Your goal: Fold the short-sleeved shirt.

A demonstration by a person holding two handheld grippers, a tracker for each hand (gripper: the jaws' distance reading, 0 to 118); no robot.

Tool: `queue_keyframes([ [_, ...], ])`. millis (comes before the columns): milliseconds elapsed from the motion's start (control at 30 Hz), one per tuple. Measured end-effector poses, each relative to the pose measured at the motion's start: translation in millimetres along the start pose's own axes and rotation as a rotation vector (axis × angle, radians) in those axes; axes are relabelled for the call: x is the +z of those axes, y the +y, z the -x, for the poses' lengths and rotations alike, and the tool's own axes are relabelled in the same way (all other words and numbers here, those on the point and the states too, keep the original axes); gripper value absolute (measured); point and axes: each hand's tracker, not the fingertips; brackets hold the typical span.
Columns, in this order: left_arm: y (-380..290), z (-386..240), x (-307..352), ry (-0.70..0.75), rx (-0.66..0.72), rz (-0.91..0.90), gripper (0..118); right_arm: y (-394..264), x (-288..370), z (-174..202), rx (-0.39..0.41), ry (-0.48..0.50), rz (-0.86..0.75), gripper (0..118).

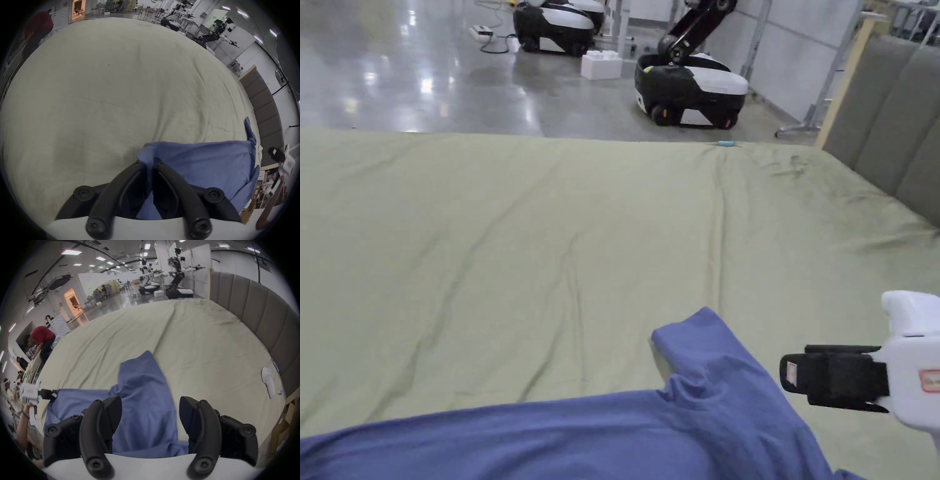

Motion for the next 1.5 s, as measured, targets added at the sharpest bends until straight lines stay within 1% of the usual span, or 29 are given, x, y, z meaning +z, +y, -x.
queue_keyframes([
  [33, 1, -5, 3, 0.017, -0.024, -0.002, 8, 4, -11, -6, -0.020, -0.011, 0.034, 80],
  [67, 2, -10, 5, 0.044, -0.081, 0.005, 8, 8, -22, -10, -0.038, -0.037, 0.067, 80],
  [133, 3, -23, 4, 0.095, -0.152, 0.021, 8, 12, -45, -19, -0.025, -0.056, 0.142, 80],
  [167, 4, -28, 3, 0.114, -0.160, 0.032, 8, 11, -57, -21, -0.015, -0.068, 0.188, 80],
  [233, 9, -28, 3, 0.116, -0.145, 0.041, 8, 7, -79, -23, -0.007, -0.095, 0.251, 80],
  [333, 8, -17, 4, 0.076, -0.086, 0.035, 8, 1, -109, -22, 0.007, -0.093, 0.326, 80],
  [367, 6, -13, 5, 0.054, -0.054, 0.020, 8, -1, -119, -19, 0.027, -0.092, 0.366, 80],
  [400, 3, -10, 7, 0.037, -0.030, 0.000, 8, -4, -124, -13, 0.071, -0.141, 0.377, 79],
  [433, 0, -8, 8, 0.025, -0.019, -0.016, 8, -3, -119, -8, 0.105, -0.157, 0.346, 77],
  [467, -3, -4, 10, 0.015, -0.017, -0.030, 8, 0, -112, -3, 0.124, -0.167, 0.345, 65],
  [500, -4, -3, 13, 0.010, -0.014, -0.035, 8, 3, -108, 3, 0.149, -0.125, 0.347, 38],
  [533, -4, -3, 18, 0.002, 0.001, -0.041, 8, 5, -104, 6, 0.174, -0.112, 0.343, 3],
  [600, -2, 0, 31, -0.045, 0.050, -0.050, 8, 9, -93, 5, 0.119, -0.057, 0.355, 3],
  [633, -3, 1, 39, -0.066, 0.062, -0.058, 8, 8, -88, 7, 0.109, -0.046, 0.356, 3],
  [667, -5, 2, 50, -0.076, 0.063, -0.073, 8, 7, -80, 6, 0.103, -0.024, 0.321, 3],
  [733, -10, 2, 74, -0.086, 0.045, -0.105, 8, 5, -61, 4, 0.104, -0.031, 0.295, 3],
  [767, -15, 1, 90, -0.094, 0.030, -0.127, 8, 1, -50, 0, 0.093, -0.030, 0.273, 3],
  [867, -40, 6, 138, -0.181, 0.034, -0.184, 8, -13, 0, -8, 0.058, -0.007, 0.197, 3],
  [933, -60, 14, 164, -0.203, 0.059, -0.192, 8, -29, 40, -13, 0.045, 0.022, 0.146, 3],
  [1000, -85, 26, 181, -0.192, 0.064, -0.208, 8, -49, 80, -17, 0.019, 0.014, 0.097, 3],
  [1067, -107, 33, 192, -0.168, 0.067, -0.205, 8, -73, 114, -14, 0.004, 0.014, 0.076, 3],
  [1133, -131, 41, 193, -0.166, 0.069, -0.195, 8, -99, 134, -15, -0.031, 0.018, 0.076, 3],
  [1167, -142, 45, 189, -0.162, 0.078, -0.181, 8, -113, 136, -21, -0.052, 0.018, 0.092, 3],
  [1233, -159, 53, 175, -0.145, 0.100, -0.132, 8, -141, 133, -23, -0.068, -0.003, 0.139, 3],
  [1333, -175, 61, 138, -0.087, 0.138, -0.037, 8, -176, 106, -29, -0.114, -0.002, 0.254, 3],
  [1367, -176, 64, 125, -0.067, 0.116, -0.009, 8, -185, 94, -31, -0.133, 0.001, 0.288, 3],
  [1400, -179, 54, 116, -0.030, 0.113, 0.014, 8, -191, 85, -32, -0.143, -0.006, 0.309, 3],
  [1433, -179, 54, 107, -0.010, 0.106, 0.044, 8, -197, 77, -35, -0.142, -0.010, 0.312, 3],
  [1500, -179, 56, 96, -0.036, 0.106, 0.034, 8, -201, 68, -37, -0.144, -0.013, 0.300, 3],
])
